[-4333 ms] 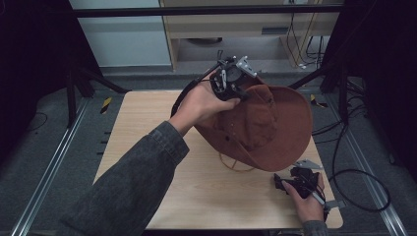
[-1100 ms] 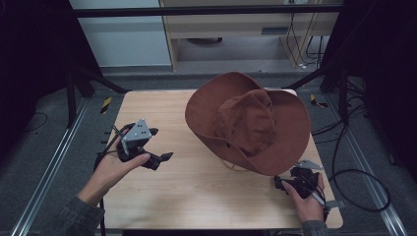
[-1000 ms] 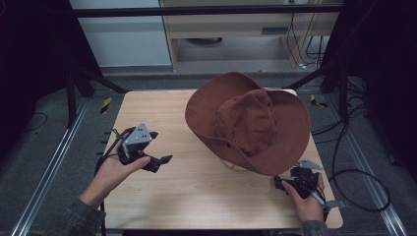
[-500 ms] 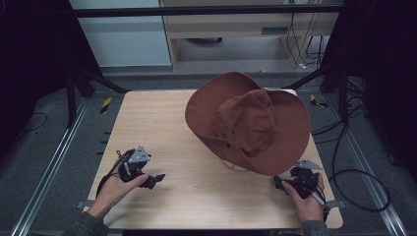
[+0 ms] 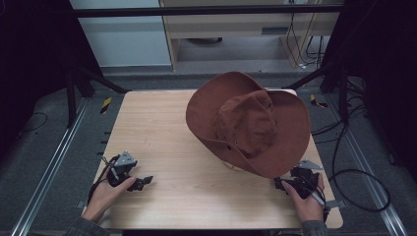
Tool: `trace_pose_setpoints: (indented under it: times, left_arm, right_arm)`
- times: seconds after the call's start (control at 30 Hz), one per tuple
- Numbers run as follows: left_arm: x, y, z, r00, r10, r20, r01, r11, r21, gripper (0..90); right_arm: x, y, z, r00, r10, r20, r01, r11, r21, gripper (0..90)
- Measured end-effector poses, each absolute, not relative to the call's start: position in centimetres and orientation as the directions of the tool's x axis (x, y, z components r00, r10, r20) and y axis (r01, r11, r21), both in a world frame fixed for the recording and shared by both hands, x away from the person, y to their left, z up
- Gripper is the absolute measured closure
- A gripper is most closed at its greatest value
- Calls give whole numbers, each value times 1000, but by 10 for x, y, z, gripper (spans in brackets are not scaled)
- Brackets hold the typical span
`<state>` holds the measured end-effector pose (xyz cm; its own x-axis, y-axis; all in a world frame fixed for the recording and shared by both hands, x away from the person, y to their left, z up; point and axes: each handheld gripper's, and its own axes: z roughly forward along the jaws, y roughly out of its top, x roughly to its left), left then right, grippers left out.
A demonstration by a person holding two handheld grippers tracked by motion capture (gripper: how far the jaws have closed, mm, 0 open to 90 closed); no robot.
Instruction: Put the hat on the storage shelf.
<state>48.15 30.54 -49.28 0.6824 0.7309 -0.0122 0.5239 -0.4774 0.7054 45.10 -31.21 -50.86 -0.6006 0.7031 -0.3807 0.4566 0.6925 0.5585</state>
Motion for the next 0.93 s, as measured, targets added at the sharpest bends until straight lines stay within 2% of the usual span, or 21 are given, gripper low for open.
trace_pose_setpoints:
  times: [0.23, 0.37, 0.47, 0.93]
  left_arm:
    - [486, 308, -502, 665, 747, -9, 546, -478, 688, 55]
    - [487, 310, -505, 654, 756, 19, 537, -482, 693, 47]
    - [487, 311, -507, 653, 757, 20, 522, -469, 712, 24]
    - [487, 311, -508, 650, 759, 23, 521, -468, 713, 17]
  right_arm:
    - [451, -312, -509, -601, 703, -381, 456, 693, 559, 5]
    - [451, -312, -509, -601, 702, -382, 456, 693, 558, 5]
    - [451, -312, -508, -602, 700, -383, 454, 695, 557, 5]
    - [449, -311, -509, -597, 710, -374, 465, 686, 560, 5]
